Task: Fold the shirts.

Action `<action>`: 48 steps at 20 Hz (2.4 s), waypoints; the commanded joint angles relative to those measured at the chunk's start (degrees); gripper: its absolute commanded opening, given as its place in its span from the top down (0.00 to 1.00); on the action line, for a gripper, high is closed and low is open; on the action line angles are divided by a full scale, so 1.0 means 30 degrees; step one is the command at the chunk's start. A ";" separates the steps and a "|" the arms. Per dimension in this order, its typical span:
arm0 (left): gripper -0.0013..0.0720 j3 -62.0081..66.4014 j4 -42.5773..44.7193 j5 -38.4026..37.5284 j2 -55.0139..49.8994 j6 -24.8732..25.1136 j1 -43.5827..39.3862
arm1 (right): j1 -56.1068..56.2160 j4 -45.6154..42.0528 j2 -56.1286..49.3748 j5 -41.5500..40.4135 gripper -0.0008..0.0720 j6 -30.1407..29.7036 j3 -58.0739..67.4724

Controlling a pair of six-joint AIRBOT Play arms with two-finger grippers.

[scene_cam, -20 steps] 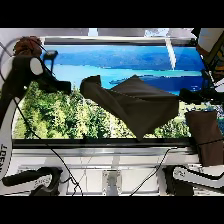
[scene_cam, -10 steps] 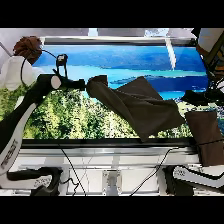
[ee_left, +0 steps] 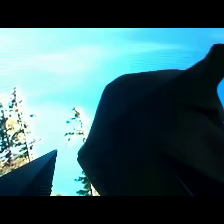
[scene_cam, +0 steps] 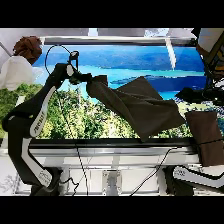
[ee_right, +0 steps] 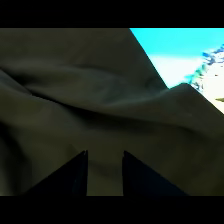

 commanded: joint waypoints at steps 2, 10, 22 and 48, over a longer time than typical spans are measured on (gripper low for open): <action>0.05 0.1413 -0.0044 -0.2040 -0.1617 0.0138 0.0656 | 0.0015 0.0889 0.0015 0.0160 0.62 -0.0605 0.0022; 0.09 0.1413 -0.3359 -0.2339 -0.2004 0.2674 0.0721 | 0.0015 0.1843 0.0015 -0.0408 0.62 -0.0743 0.0022; 0.96 0.1428 -0.6003 -0.0474 -0.2907 0.3628 0.0721 | 0.0015 0.2113 0.0015 -0.0415 0.62 -0.0743 0.0022; 0.26 0.5377 -0.1319 -0.6776 -0.2812 0.2659 0.0495 | 0.3126 0.1749 -0.3198 -0.5690 0.48 -0.0459 0.2455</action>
